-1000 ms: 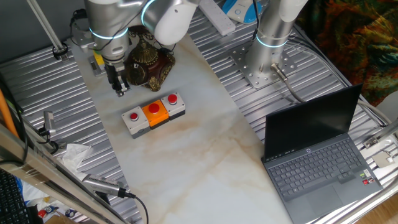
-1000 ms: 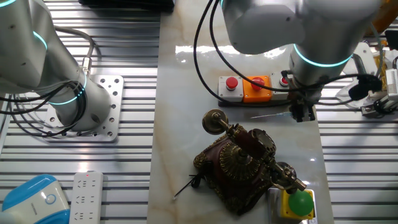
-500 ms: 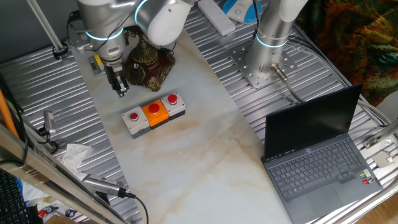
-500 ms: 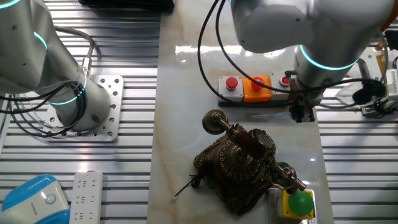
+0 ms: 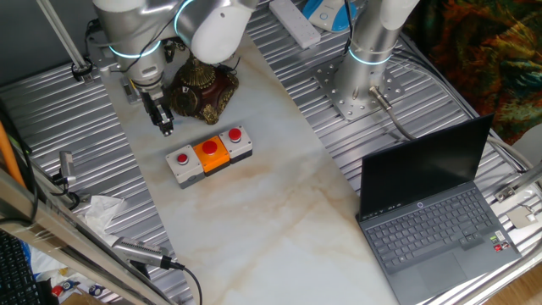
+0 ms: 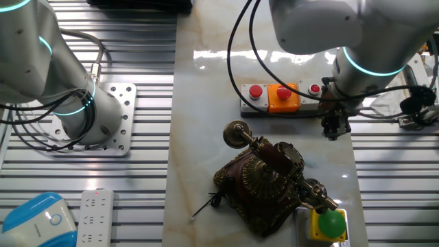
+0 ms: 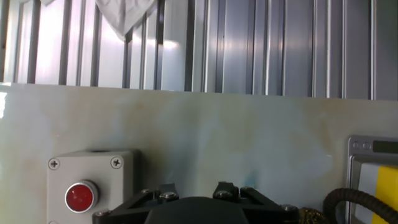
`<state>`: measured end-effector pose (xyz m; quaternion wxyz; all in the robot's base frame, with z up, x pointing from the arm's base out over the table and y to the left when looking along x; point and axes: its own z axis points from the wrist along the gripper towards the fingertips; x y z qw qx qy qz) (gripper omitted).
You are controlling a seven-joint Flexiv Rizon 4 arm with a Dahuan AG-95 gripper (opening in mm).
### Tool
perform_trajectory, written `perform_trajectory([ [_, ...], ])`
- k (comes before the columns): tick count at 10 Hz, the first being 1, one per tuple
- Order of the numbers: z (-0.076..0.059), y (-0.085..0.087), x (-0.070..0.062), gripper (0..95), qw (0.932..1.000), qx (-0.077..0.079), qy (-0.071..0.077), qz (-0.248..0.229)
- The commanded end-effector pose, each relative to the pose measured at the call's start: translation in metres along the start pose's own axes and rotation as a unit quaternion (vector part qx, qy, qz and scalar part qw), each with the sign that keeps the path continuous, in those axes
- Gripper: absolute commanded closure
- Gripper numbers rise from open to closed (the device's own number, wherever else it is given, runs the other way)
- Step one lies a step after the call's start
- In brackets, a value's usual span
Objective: Dial a number on an old rotary phone
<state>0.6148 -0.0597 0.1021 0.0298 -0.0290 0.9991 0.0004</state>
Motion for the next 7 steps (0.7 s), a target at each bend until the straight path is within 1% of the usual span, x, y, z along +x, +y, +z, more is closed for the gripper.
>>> perform_trajectory([
  [1,0.0002,0.0005,0.001,57.0,1.0,0.0,0.0,-0.002],
  [6,0.0003,0.0006,0.001,57.0,1.0,-0.001,0.0,0.004],
  [7,0.0002,0.0006,0.001,76.0,1.0,0.0,0.0,0.006],
])
